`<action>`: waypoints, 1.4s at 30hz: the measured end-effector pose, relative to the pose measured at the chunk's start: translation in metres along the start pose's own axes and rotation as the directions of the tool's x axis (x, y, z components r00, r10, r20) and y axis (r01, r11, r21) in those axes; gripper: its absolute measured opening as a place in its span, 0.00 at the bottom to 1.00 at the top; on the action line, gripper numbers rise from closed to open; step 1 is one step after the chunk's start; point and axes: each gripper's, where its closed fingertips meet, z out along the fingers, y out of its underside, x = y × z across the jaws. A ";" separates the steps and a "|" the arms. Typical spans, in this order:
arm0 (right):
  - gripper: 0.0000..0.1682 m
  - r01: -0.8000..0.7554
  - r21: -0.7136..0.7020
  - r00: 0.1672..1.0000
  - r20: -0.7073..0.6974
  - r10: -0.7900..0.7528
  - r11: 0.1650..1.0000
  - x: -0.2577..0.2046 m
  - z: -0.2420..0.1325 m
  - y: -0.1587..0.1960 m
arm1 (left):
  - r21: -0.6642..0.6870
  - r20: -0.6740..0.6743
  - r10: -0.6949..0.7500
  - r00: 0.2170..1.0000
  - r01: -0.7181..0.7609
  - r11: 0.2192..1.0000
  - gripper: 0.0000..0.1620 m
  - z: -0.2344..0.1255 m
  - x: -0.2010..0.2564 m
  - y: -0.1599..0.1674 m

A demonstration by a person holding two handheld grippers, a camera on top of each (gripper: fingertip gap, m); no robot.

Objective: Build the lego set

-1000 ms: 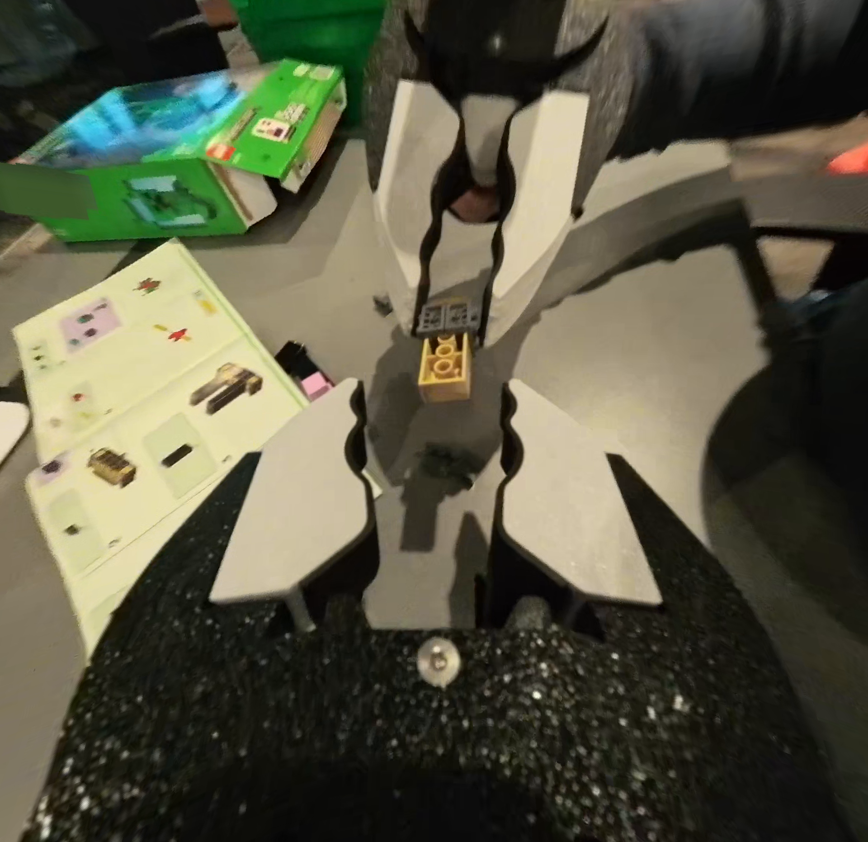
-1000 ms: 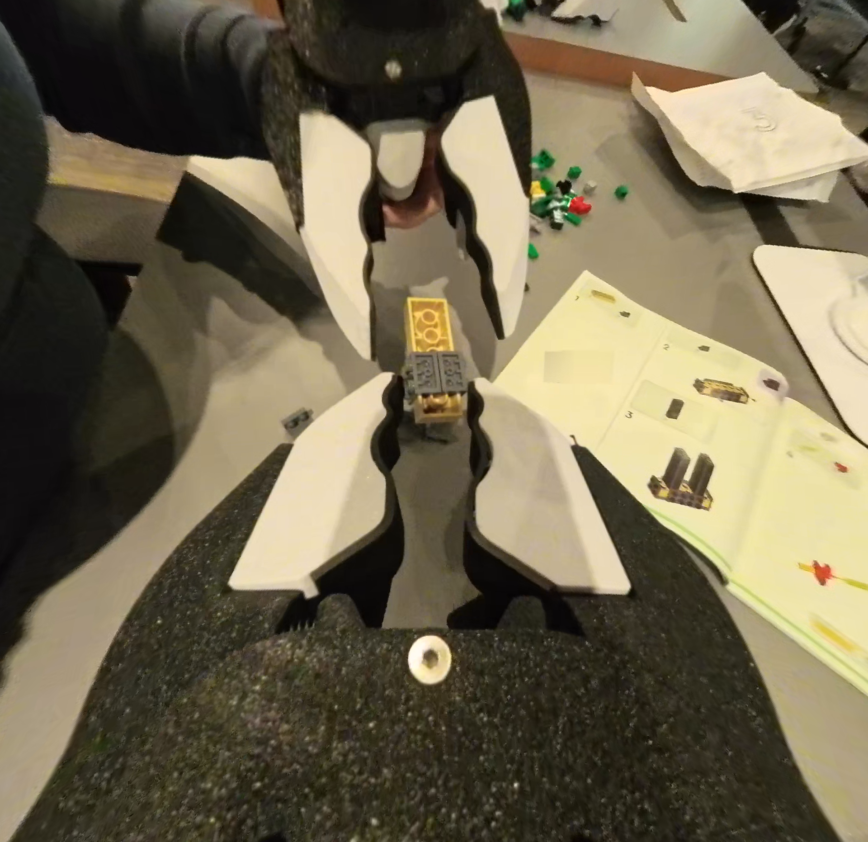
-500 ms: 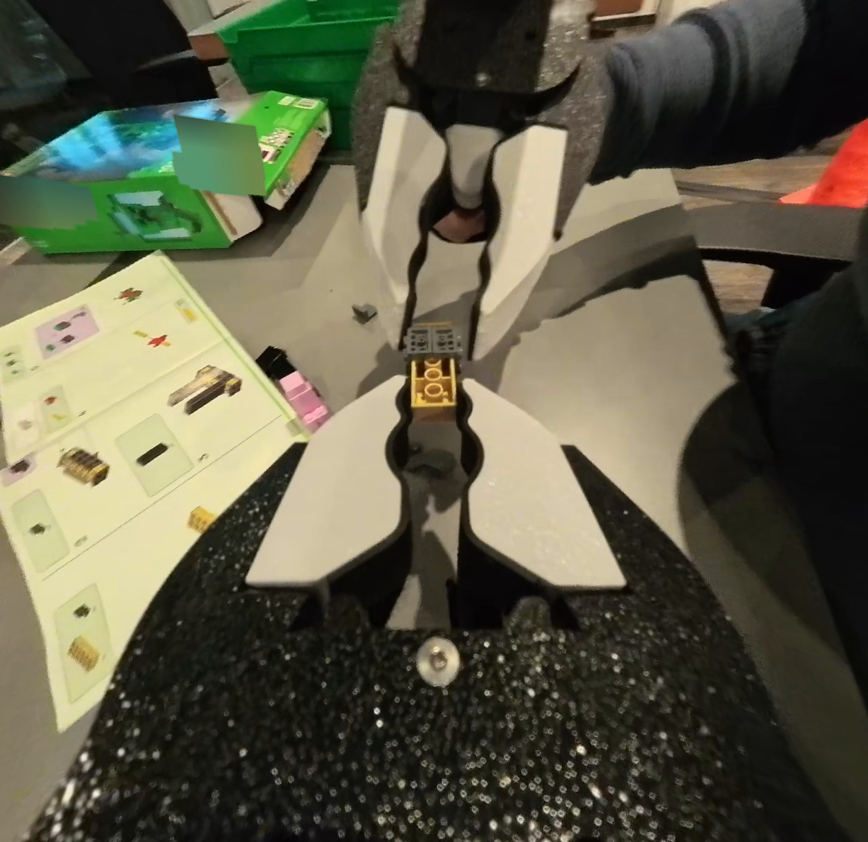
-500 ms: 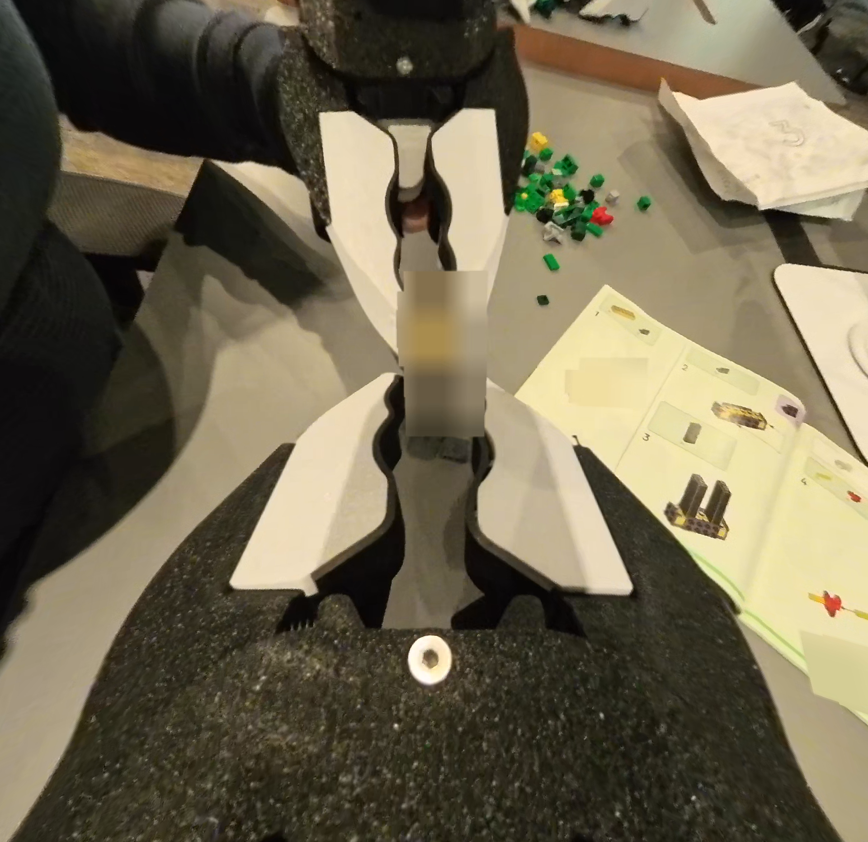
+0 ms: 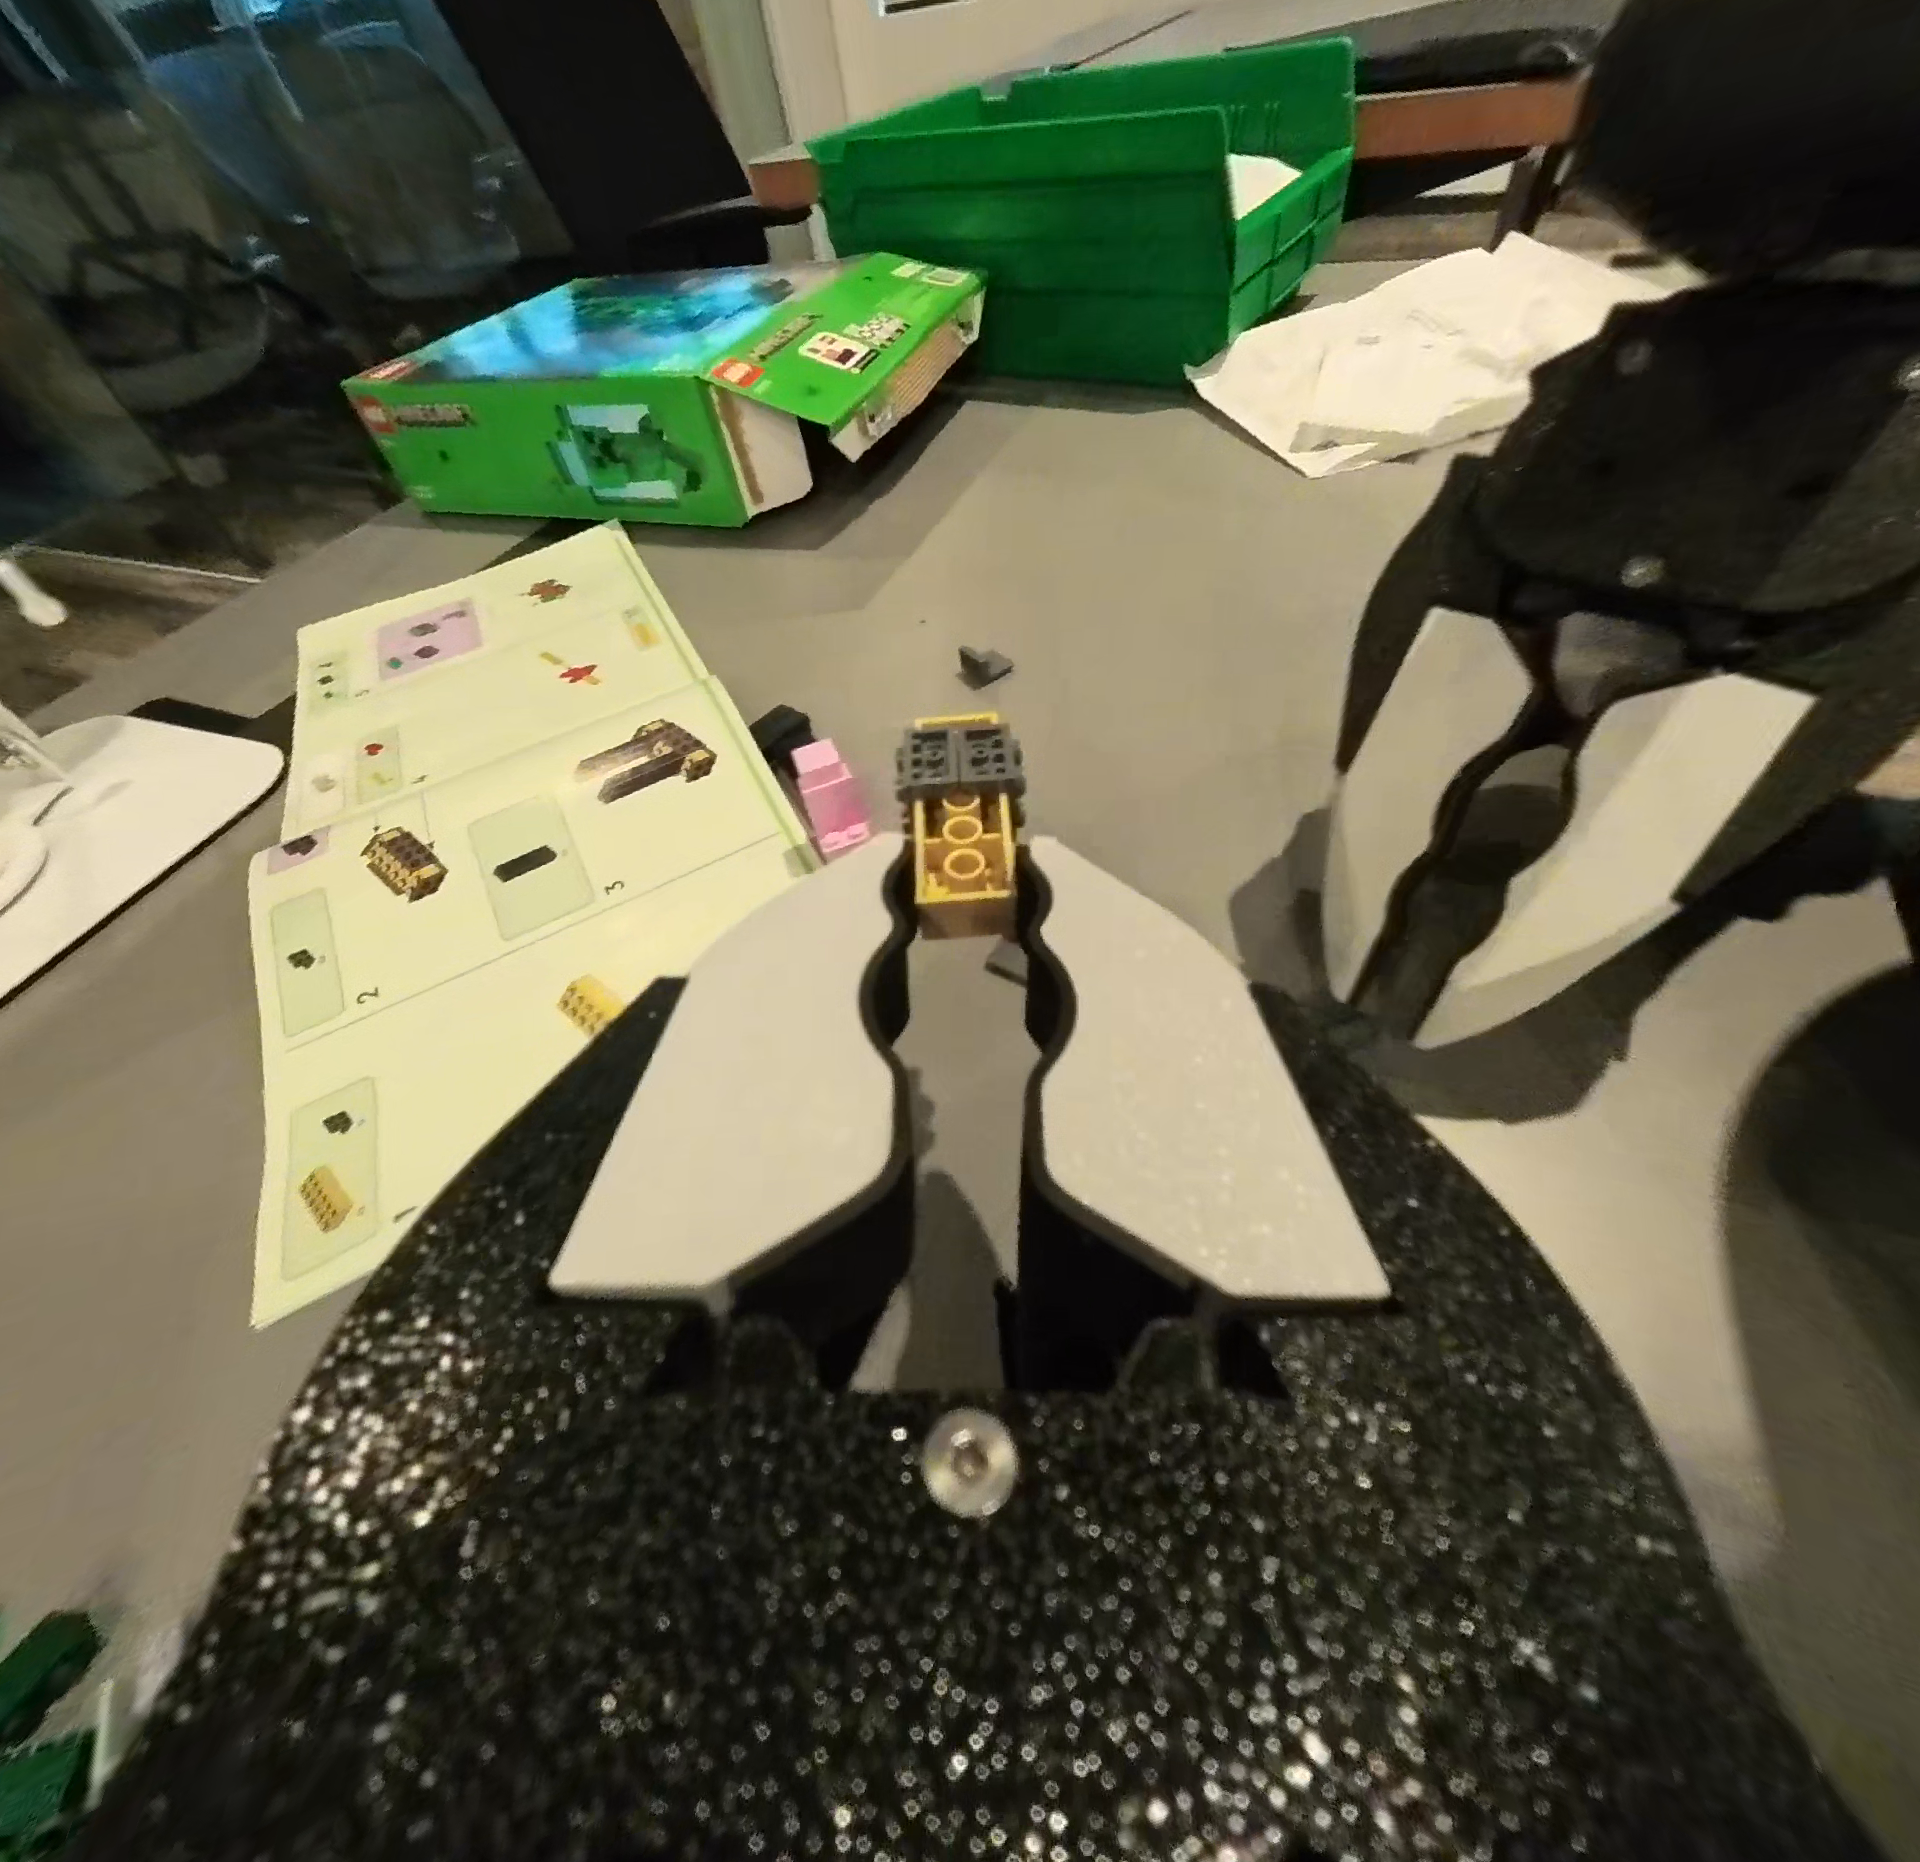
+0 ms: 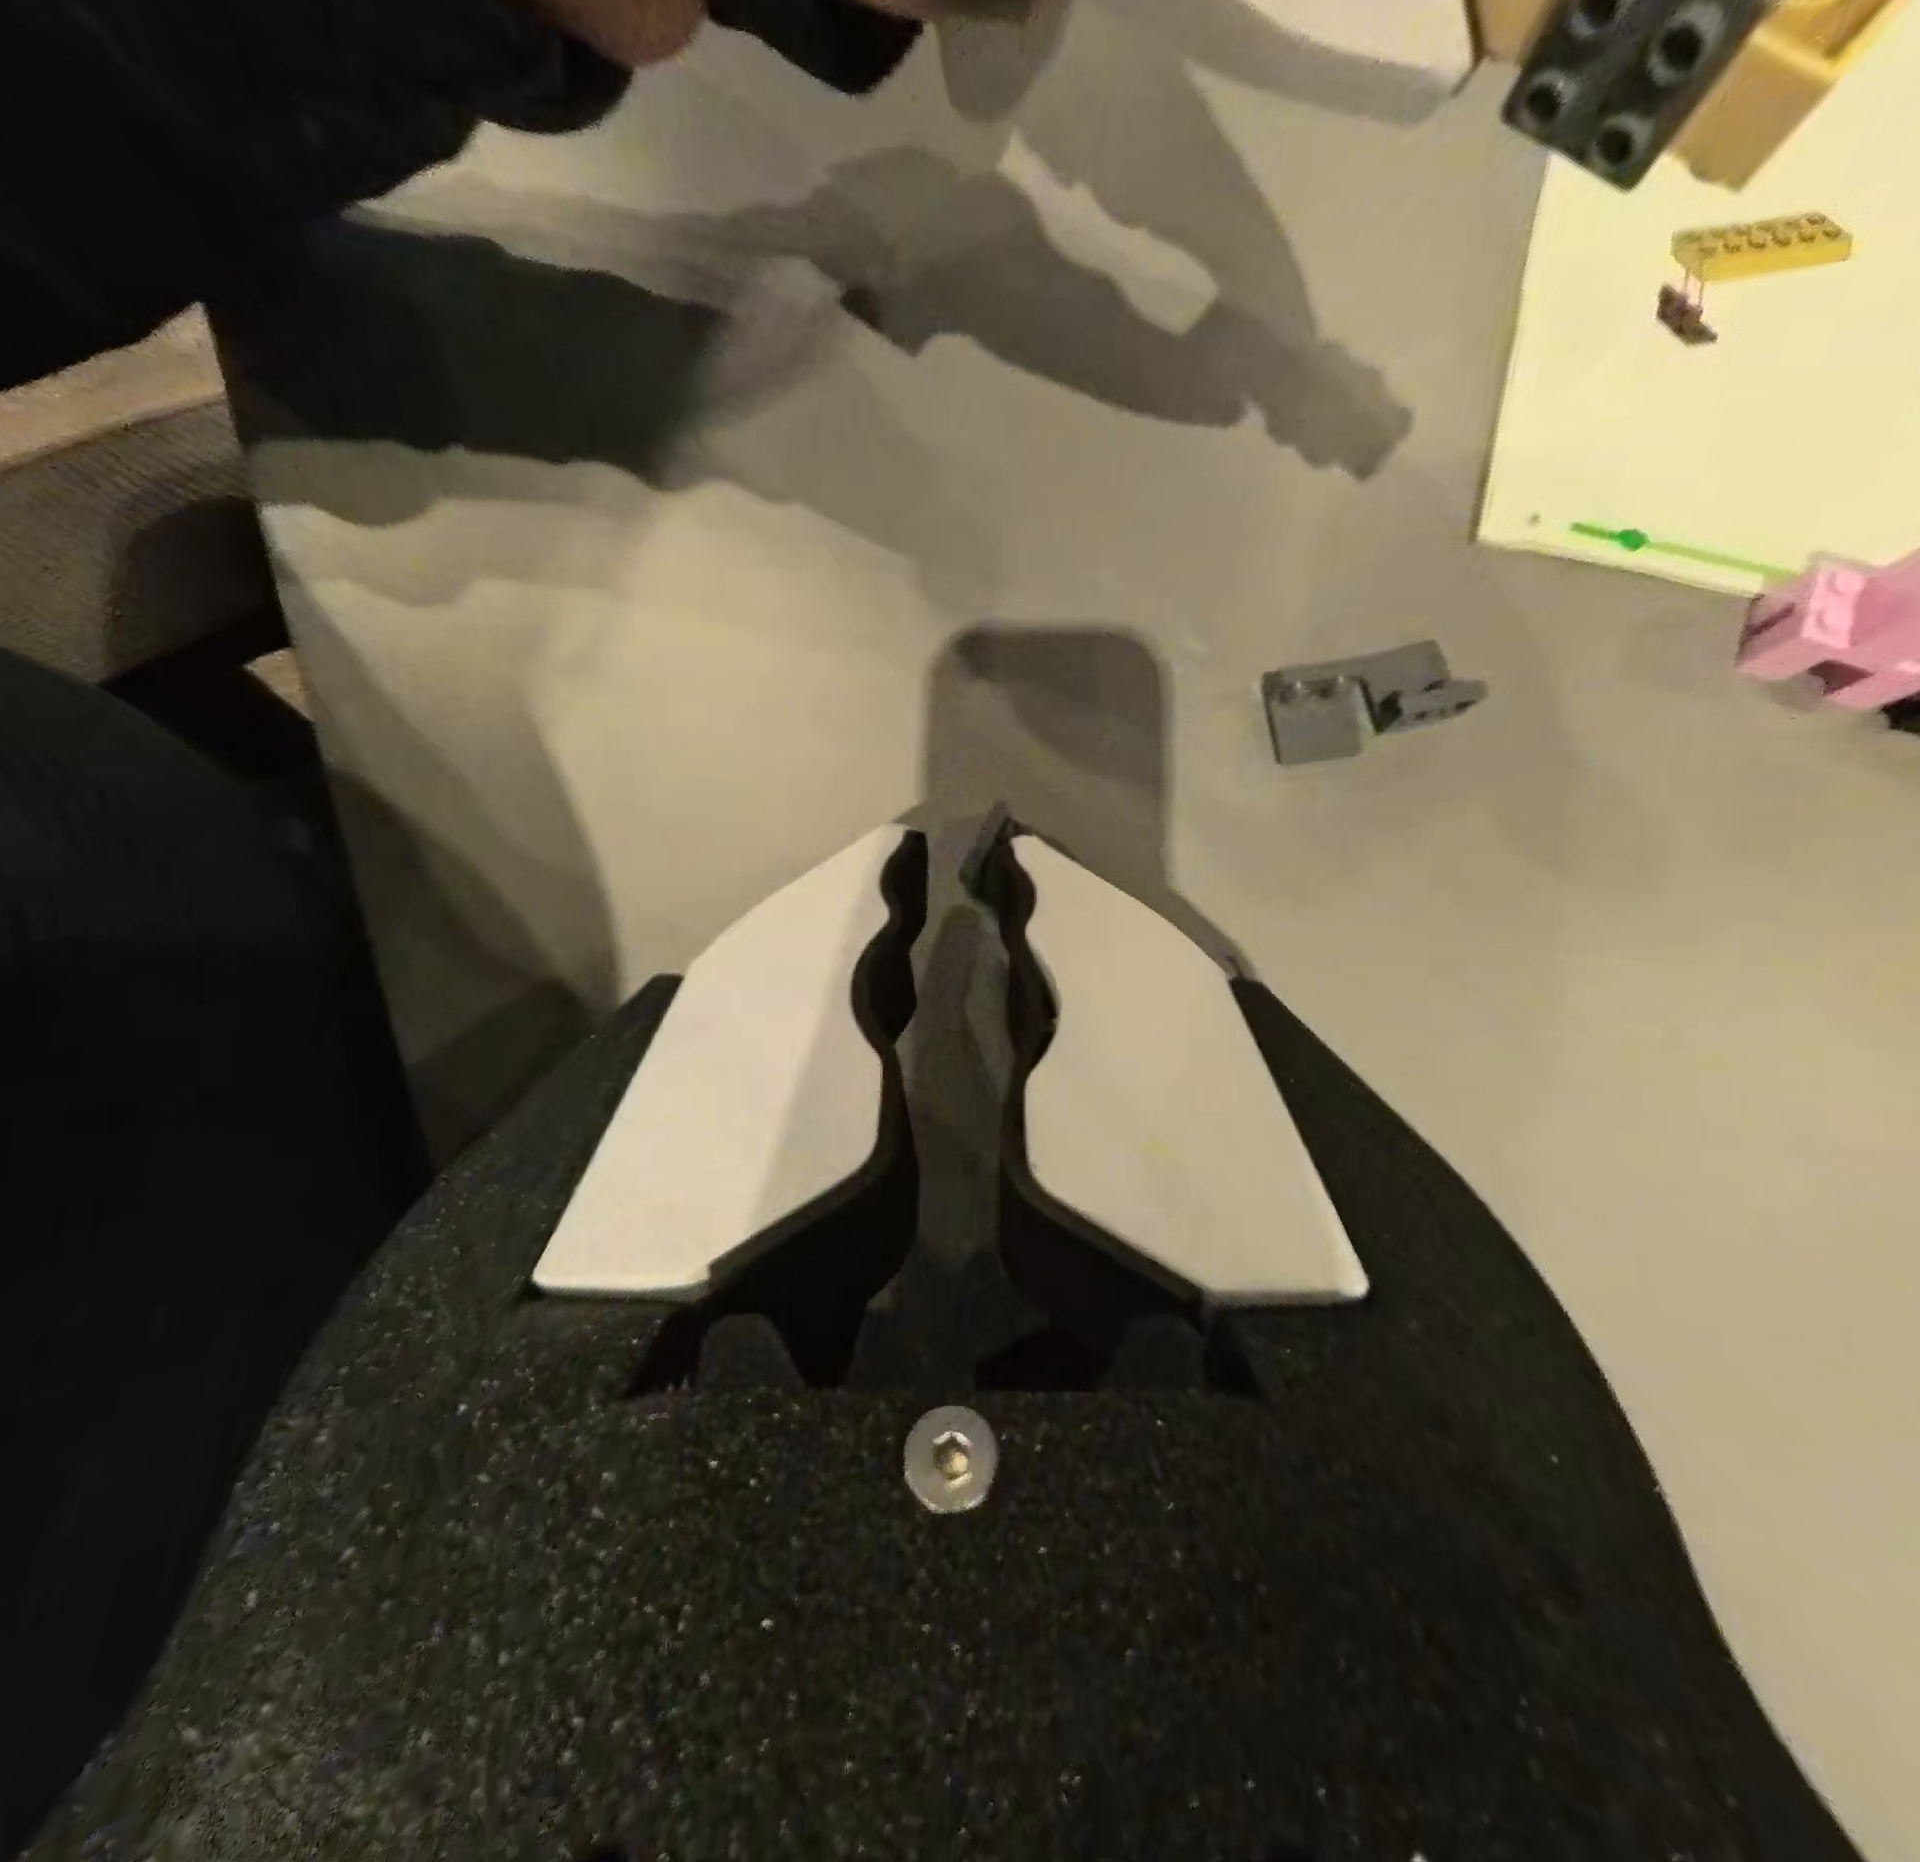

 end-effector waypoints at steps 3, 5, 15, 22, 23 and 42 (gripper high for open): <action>0.05 0.015 -0.045 0.999 -0.040 -0.017 0.999 0.004 0.004 0.006 | -0.002 -0.028 0.025 0.999 -0.025 1.000 0.11 0.002 0.007 -0.001; 0.03 0.042 -0.069 0.997 -0.063 -0.047 0.997 0.008 0.003 0.007 | 0.001 -0.045 0.034 0.998 -0.034 0.999 0.11 0.002 0.011 -0.002; 0.03 -0.078 -0.106 0.873 0.473 0.119 0.991 0.029 -0.063 0.022 | 0.026 -0.266 0.106 0.958 -0.103 0.994 0.11 0.014 0.046 -0.007; 0.03 0.235 -0.204 0.778 0.626 -0.058 0.950 0.067 -0.088 0.058 | -0.004 -0.346 0.167 0.923 -0.180 0.984 0.11 0.037 0.063 -0.004; 0.03 0.300 -0.221 0.760 0.644 -0.092 0.928 0.071 -0.089 0.063 | -0.008 -0.347 0.172 0.922 -0.186 0.982 0.11 0.041 0.064 -0.004; 0.19 0.268 -0.043 0.952 0.166 -0.257 0.963 0.120 -0.075 0.053 | -0.100 -0.046 0.080 0.996 -0.084 0.991 0.11 0.104 0.020 -0.006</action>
